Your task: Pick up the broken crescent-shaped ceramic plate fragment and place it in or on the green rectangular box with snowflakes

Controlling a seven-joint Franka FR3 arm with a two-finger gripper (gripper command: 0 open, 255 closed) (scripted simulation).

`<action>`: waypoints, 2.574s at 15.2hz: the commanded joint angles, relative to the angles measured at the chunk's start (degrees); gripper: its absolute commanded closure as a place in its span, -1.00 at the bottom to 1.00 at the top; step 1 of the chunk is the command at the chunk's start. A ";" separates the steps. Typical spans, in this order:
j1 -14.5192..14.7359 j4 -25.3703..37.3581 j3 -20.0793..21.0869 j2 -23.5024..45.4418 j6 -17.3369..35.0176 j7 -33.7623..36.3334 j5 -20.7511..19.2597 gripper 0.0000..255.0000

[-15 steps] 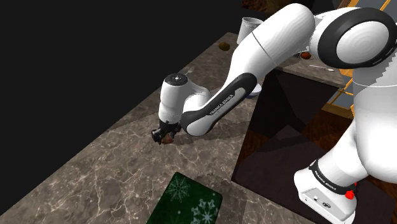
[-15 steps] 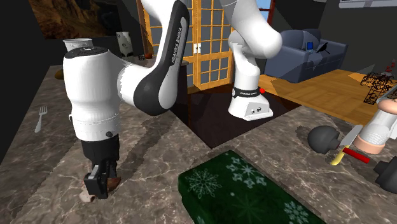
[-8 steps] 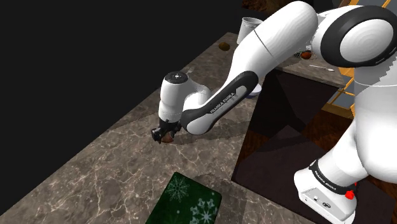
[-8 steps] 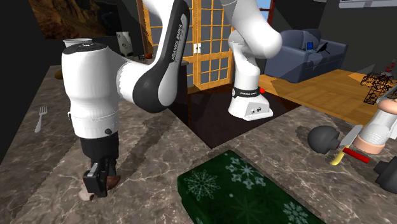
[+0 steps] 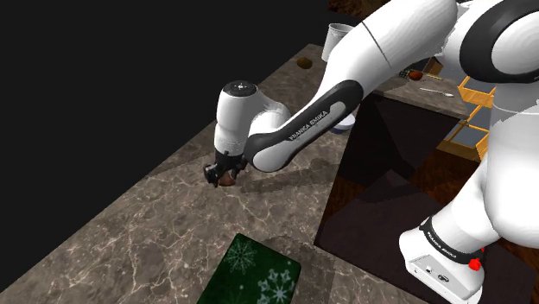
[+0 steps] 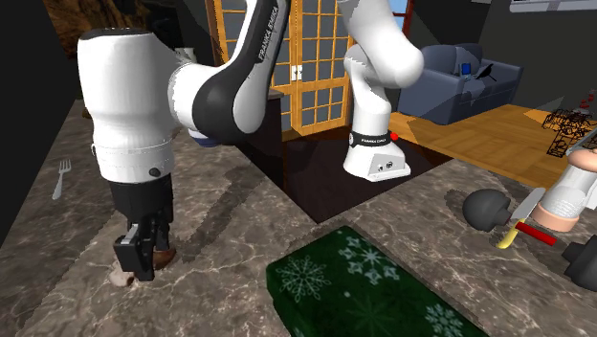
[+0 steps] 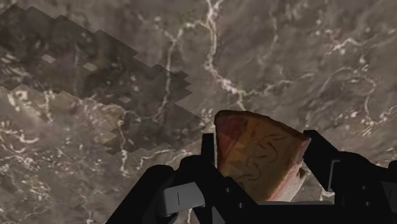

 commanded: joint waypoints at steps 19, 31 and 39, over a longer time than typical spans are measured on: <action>-2.78 2.31 3.82 -9.80 -11.66 -4.04 5.89 1.00; 0.98 -5.31 7.29 -17.93 -11.89 2.99 7.55 1.00; 6.58 -11.19 11.30 -22.71 -10.92 13.16 7.56 1.00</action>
